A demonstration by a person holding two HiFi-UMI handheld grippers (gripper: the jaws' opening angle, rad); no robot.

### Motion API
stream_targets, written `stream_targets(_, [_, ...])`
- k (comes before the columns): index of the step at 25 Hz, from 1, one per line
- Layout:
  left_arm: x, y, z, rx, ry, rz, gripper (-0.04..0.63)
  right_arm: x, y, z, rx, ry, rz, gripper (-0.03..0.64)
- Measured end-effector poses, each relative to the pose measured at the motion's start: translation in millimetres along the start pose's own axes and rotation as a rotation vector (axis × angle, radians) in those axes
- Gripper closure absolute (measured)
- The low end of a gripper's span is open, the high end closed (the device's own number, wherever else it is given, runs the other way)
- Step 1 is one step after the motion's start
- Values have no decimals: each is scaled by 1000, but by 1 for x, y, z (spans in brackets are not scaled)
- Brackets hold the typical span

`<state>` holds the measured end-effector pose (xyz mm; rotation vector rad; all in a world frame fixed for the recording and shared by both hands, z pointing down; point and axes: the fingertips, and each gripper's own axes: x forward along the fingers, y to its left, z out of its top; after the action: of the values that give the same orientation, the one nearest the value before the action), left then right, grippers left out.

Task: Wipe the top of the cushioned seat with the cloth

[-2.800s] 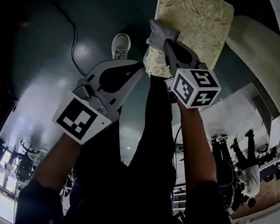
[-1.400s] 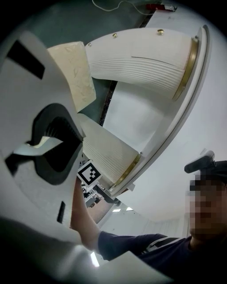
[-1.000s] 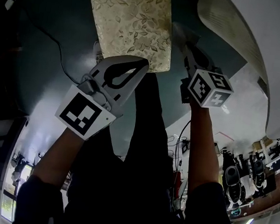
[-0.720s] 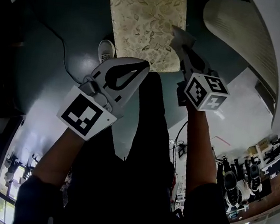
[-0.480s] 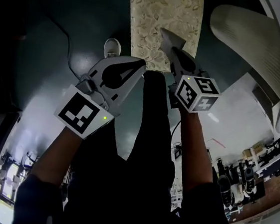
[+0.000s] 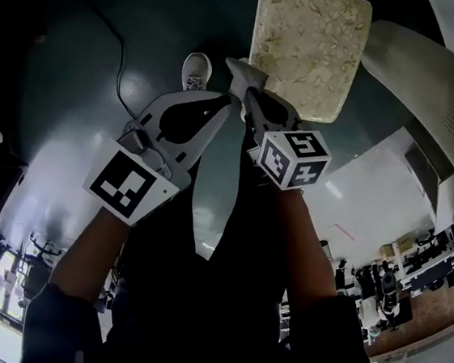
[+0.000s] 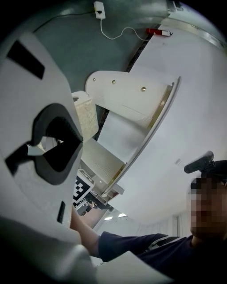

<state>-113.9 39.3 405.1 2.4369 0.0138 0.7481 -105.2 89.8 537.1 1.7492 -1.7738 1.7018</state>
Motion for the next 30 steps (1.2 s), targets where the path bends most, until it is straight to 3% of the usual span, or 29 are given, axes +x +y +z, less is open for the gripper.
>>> stream_targets(11, [22,-6,-22,-19,47,-13,589,-4,-32,-21,47,20,-19,584])
stream_targets(30, [158,-120,-2,116,169,-172,589,-119,-182,-52,242,-65,-144,584])
